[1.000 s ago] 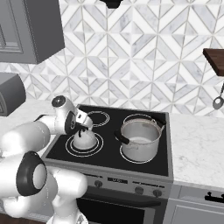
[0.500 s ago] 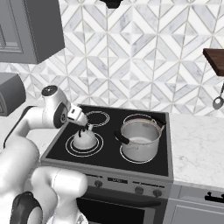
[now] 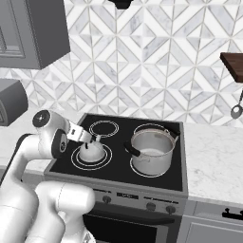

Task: Pick the kettle from the counter and place it on a stove burner. Then turn the burner on.

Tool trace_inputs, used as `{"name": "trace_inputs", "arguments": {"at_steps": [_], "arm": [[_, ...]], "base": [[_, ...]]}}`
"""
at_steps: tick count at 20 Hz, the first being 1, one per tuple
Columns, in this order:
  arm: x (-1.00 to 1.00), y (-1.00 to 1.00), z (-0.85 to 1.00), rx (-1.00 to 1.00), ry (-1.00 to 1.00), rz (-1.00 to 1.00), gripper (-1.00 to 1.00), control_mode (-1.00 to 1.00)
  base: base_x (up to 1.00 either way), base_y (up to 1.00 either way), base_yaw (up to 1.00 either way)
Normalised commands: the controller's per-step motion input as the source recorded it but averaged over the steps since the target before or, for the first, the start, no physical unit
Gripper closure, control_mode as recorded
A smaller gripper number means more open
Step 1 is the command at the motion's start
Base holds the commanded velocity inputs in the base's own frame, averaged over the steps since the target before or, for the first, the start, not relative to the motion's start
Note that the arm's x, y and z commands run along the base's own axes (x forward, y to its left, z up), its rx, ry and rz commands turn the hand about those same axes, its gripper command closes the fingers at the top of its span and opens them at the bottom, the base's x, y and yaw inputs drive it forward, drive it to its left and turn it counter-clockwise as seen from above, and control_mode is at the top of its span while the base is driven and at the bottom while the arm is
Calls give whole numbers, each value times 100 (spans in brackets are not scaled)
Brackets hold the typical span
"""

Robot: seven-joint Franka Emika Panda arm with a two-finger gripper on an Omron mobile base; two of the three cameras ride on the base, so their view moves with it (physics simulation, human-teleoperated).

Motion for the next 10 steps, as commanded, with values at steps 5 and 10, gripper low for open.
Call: {"name": "trace_inputs", "arguments": {"at_steps": [5, 10], "arm": [[0, 0, 0, 0, 0, 0, -100, -100], [0, 0, 0, 0, 0, 0, -100, -100]], "base": [[0, 0, 0], [0, 0, 0]]}}
